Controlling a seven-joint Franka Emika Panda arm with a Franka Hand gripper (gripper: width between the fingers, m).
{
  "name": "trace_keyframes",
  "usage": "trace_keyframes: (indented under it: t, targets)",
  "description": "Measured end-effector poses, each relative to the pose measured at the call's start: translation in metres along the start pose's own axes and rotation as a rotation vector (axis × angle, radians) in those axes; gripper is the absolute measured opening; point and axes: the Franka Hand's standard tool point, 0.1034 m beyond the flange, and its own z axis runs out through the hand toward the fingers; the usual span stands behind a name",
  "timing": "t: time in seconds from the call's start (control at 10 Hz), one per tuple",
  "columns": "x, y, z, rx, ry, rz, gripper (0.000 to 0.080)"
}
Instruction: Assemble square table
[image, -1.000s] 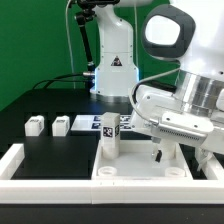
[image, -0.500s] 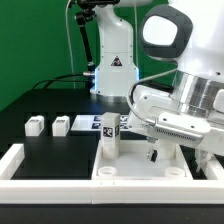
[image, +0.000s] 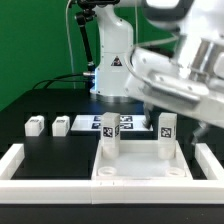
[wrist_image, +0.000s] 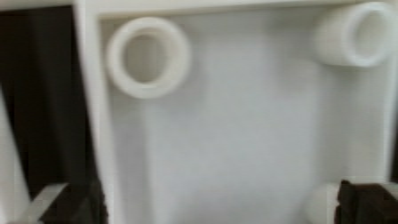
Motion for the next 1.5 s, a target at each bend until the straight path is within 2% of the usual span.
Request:
trace_keyframes:
  t: [0.1,0.2,0.4,0.5,0.6,0.7,1.2,1.3,1.4,1.5]
  targets:
    - [-0.002,-0.011,-0.007,0.015,-0.009,0.006,0.0649]
    - [-0.001,-0.030,-0.012,0.028,-0.013,0.064,0.0649]
    - [0.011,-0.082,-0.003,0.050,0.006,0.154,0.0649]
    - [0.015,-0.101,0.002,0.061,0.015,0.217,0.0649]
    - [0.015,-0.110,0.008,0.047,0.040,0.259,0.0649]
    - [0.012,-0.112,0.014,0.018,0.077,0.310,0.0649]
    - [0.014,-0.108,0.013,0.030,0.076,0.720,0.0649]
    - [0.025,-0.116,0.013,0.031,0.101,0.873,0.0649]
    - [0.044,-0.125,0.020,0.053,0.125,0.971,0.0649]
    - [0.056,-0.134,0.024,0.075,0.141,1.004,0.0649]
